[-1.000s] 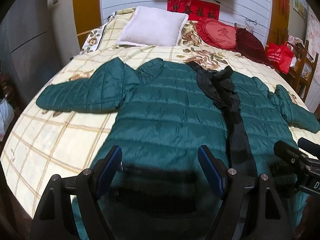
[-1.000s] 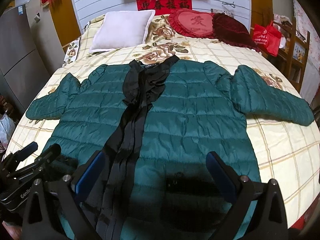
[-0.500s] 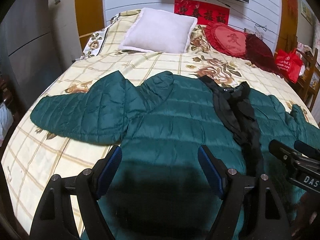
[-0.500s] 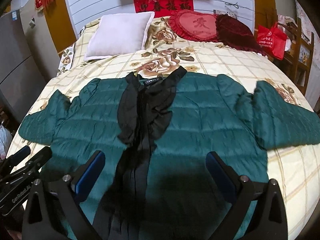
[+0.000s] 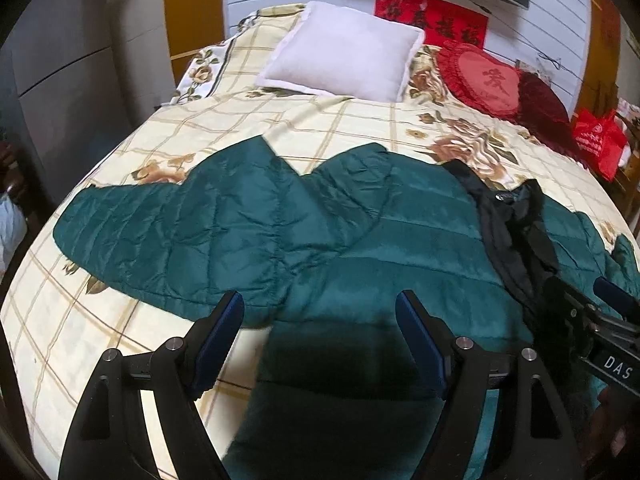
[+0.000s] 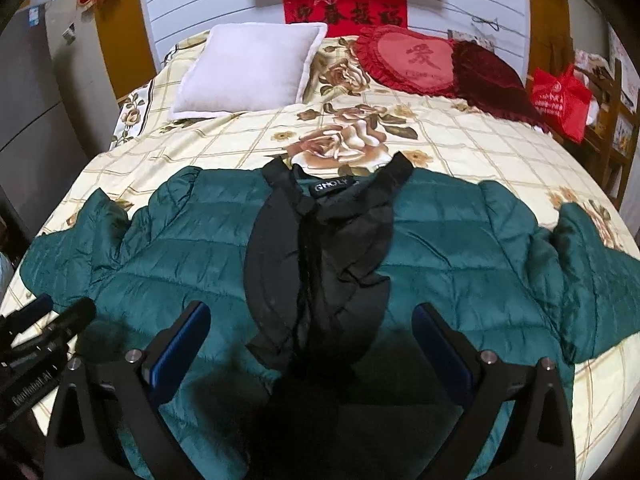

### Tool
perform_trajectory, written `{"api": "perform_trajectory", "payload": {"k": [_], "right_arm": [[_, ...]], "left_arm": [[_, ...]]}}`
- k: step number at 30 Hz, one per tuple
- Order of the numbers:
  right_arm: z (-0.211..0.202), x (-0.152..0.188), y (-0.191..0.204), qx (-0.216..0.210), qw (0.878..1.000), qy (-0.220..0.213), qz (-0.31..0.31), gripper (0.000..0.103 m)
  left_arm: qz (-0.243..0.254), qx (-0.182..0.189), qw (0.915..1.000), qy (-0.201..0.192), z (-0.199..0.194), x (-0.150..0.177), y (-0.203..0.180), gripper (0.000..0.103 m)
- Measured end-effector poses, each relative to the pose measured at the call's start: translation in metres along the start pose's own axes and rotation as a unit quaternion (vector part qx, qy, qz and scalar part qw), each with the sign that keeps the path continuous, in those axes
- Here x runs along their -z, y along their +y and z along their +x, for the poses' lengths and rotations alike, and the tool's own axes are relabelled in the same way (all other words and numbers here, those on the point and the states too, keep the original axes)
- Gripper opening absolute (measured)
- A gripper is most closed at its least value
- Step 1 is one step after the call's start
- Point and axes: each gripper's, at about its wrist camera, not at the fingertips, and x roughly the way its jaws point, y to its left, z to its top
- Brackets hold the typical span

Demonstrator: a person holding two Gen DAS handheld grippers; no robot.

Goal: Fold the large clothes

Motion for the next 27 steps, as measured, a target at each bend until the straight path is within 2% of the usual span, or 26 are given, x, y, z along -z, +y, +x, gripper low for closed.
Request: {"api": "perform_trajectory", "payload": {"k": [6, 11, 15, 17, 21, 27], "right_arm": [[0.007, -0.004, 0.008, -0.012, 1.000, -0.021, 0.006, 0.102], [0.002, -0.003, 0.012, -0.028, 0.999, -0.038, 0.007, 0.102], [-0.003, -0.003, 0.016, -0.023, 0.998, -0.054, -0.005, 0.102], [-0.003, -0.003, 0.017, -0.018, 0.998, -0.061, -0.012, 0.102], [0.006, -0.002, 0.019, -0.014, 0.999, -0.049, -0.020, 0.102], [0.011, 0.003, 0.019, -0.019, 0.999, -0.033, -0.019, 0.102]], "left_arm": [[-0.025, -0.008, 0.9996, -0.006, -0.001, -0.006, 0.026, 0.072], [-0.040, -0.022, 0.9986, -0.028, -0.012, -0.010, 0.051, 0.072], [-0.053, -0.049, 0.9968, -0.035, -0.016, -0.012, 0.083, 0.072], [-0.061, -0.067, 0.9950, -0.043, -0.017, -0.012, 0.108, 0.072], [-0.103, -0.093, 0.9900, -0.026, -0.007, -0.012, 0.164, 0.072], [-0.188, -0.127, 0.9740, 0.000, 0.025, -0.009, 0.243, 0.072]]}}
